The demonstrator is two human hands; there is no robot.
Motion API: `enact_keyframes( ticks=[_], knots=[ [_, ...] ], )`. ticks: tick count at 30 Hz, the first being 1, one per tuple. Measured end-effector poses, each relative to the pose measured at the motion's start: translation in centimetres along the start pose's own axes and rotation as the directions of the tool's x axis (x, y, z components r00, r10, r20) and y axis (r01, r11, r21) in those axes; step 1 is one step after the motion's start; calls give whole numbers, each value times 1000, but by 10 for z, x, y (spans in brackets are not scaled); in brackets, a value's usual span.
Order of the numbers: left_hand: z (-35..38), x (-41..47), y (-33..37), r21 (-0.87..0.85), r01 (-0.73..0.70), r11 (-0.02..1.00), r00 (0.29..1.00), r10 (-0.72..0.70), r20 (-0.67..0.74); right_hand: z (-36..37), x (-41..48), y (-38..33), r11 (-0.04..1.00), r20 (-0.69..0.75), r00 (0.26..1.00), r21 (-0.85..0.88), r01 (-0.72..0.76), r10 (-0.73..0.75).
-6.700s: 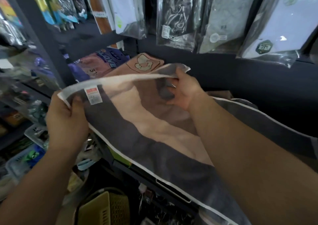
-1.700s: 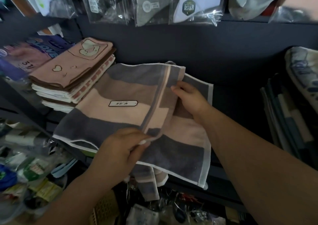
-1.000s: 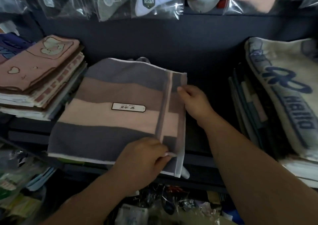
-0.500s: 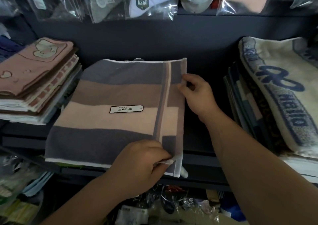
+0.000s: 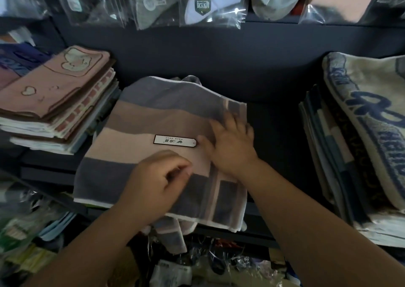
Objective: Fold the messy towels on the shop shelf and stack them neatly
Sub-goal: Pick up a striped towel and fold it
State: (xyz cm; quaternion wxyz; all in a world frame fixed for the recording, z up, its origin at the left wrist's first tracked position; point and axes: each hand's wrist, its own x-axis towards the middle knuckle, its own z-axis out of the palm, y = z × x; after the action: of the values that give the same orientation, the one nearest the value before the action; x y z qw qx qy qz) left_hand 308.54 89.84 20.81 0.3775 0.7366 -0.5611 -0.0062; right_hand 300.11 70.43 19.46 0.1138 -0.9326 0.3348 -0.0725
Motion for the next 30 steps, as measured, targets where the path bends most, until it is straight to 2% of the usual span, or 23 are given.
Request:
enact_keyframes(
  ticks=[2, 4, 6, 8, 12, 15, 19, 25, 28, 30],
  knots=[
    [-20, 7, -20, 104, 135, 985, 975, -113, -192, 7, -1, -11, 1000, 106, 994, 3, 12, -12],
    [-39, 11, -48, 178, 308, 934, 923, -249, -294, 14, -4, -15, 999, 193, 981, -39, 3, 4],
    [-55, 11, -79, 226, 501, 835, 859, -447, -251, 19, -7, -12, 996, 214, 977, -92, 4, 16],
    [-67, 8, -100, 268, 620, 738, 784, -596, -173, 20, -7, -7, 992, 216, 976, -130, 4, 24],
    [-71, 6, -113, 312, 614, 725, 781, -615, -108, 14, -5, 12, 983, 220, 974, -183, -1, 42],
    [-69, 13, -116, 290, 593, 751, 794, -606, -54, 10, -5, 26, 989, 204, 979, -149, 10, 21],
    [-65, 21, -125, 277, 565, 777, 808, -589, 3, 5, -4, 18, 977, 57, 979, -71, 199, -195],
    [-63, 25, -132, 257, 561, 787, 810, -586, 30, 4, 4, -16, 947, 54, 967, 225, 231, -249],
    [-62, 24, -135, 258, 546, 797, 822, -569, 22, 4, 3, -10, 847, -65, 936, 409, 341, -345],
    [-61, 22, -135, 264, 541, 798, 826, -564, 12, -4, 0, -1, 813, -52, 952, 508, 284, -301]
  ],
)
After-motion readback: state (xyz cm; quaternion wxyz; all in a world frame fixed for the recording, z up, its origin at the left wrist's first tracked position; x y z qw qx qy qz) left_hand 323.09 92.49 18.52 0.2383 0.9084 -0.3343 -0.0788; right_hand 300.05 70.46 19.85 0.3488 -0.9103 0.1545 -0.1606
